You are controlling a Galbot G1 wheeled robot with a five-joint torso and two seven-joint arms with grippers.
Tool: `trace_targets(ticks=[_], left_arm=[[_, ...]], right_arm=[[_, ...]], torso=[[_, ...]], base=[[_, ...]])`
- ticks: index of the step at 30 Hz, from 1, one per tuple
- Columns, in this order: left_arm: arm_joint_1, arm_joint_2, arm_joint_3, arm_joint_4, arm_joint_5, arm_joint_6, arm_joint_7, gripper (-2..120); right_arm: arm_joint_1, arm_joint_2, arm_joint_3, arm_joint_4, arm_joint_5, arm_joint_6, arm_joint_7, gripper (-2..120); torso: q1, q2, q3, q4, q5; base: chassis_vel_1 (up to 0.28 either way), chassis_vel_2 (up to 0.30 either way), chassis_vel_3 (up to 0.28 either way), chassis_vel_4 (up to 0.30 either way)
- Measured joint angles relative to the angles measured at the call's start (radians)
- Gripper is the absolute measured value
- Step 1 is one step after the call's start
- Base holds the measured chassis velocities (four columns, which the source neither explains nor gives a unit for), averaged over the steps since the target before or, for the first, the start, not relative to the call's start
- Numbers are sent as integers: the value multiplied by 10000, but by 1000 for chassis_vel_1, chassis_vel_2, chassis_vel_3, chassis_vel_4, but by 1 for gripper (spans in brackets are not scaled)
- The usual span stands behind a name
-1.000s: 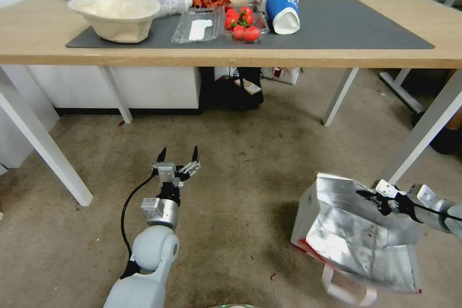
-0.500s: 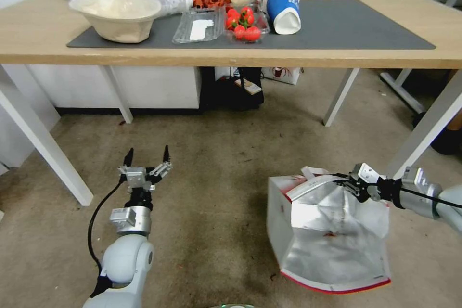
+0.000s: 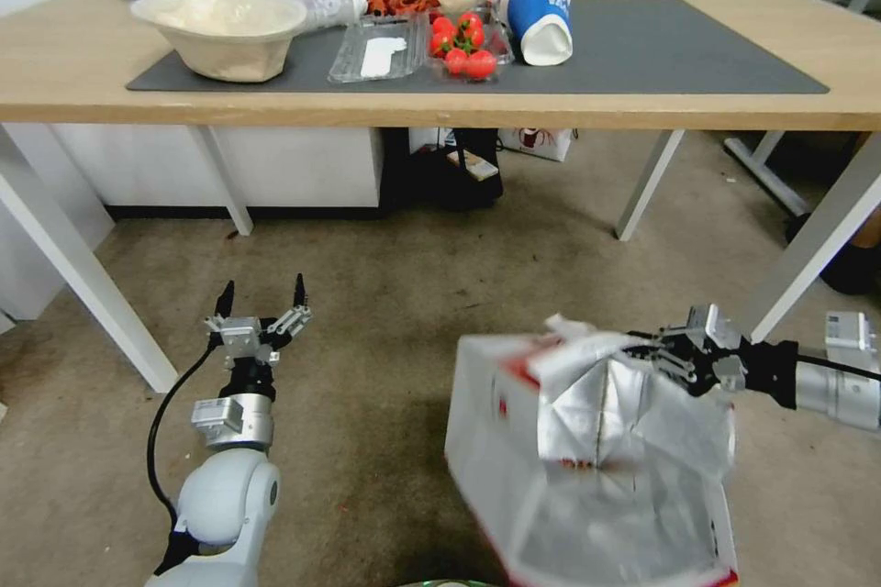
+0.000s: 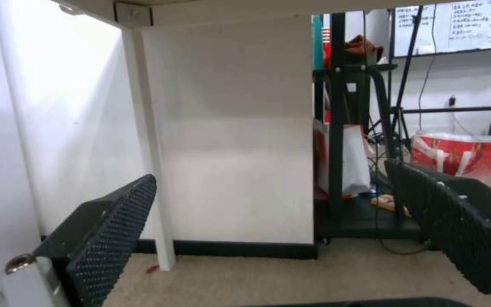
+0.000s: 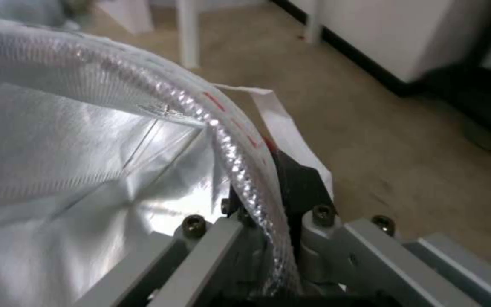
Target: Pick up the food delivery bag from the floor and place it on the table.
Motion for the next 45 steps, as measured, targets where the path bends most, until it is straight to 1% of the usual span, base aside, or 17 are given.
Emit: trace_targets(ticks=[3,7,13,15,16,18,20,23,29,31,32,34,41,43,45], left_arm=[[45,95,-27,-51,5,-147,-6,100],[271,185,30,-242,9,-182,-83,100],[935,488,-92,-591,13,-293,-204,100],[1248,659,-193,-711,85,-501,-506,100],[1248,659,-193,-711,85,-501,-506,100],[1468,806,-252,-804,154,-664,-753,100],[1570,866,-278,-873,152,-681,-815,100],[1835,960,-233,-1096,122,-674,-1189,100],[2045,1004,-127,-1135,154,-946,-1369,100],[2157,1046,-37,-1081,237,-1371,-1491,100],[2157,1046,-37,-1081,237,-1371,-1491,100],[2214,1093,52,-1012,287,-1631,-1575,100],[2362,1251,285,-930,232,-1983,-1723,100],[2346,1305,424,-821,233,-2225,-1944,100],[2322,1319,454,-779,235,-2281,-1982,100]], right_arm=[[-194,-97,439,168,721,-247,-200,0],[-399,-144,796,313,1233,-400,-254,0],[-265,-304,892,240,1282,-452,-292,0],[-138,-339,846,168,1285,-463,-271,0],[-138,-339,846,168,1285,-463,-271,0],[-122,-342,854,163,1381,-486,-271,0],[-123,-341,887,169,1419,-495,-285,0],[-151,-310,1004,235,1453,-517,-304,0],[-170,-258,1058,302,1414,-535,-323,0],[-174,-245,1054,322,1314,-537,-326,0],[-174,-245,1054,322,1314,-537,-326,0],[-167,-238,1002,342,1234,-537,-326,0],[-164,-219,920,376,925,-536,-371,0],[-166,-207,914,373,858,-529,-406,0],[-169,-202,907,373,842,-525,-418,0]], torso=[[0,0,0,1,0],[0,0,0,-1,0],[0,0,0,3,0],[0,0,0,4,1],[0,0,0,4,1],[0,0,0,1,0],[0,0,0,1,1],[0,0,0,1,1],[0,0,0,0,1],[0,0,0,1,1],[0,0,0,1,1],[0,0,0,0,-1],[0,0,0,0,0],[10,23,13,0,1],[15,59,40,0,0]], base=[[0,0,0,0],[0,0,0,0],[0,0,0,0],[0,0,0,0],[0,0,0,0],[0,0,0,0],[0,0,0,0],[0,0,0,0],[0,0,0,0],[0,0,0,0],[0,0,0,0],[0,0,0,0],[0,0,0,0],[0,0,0,0],[0,0,0,0]])
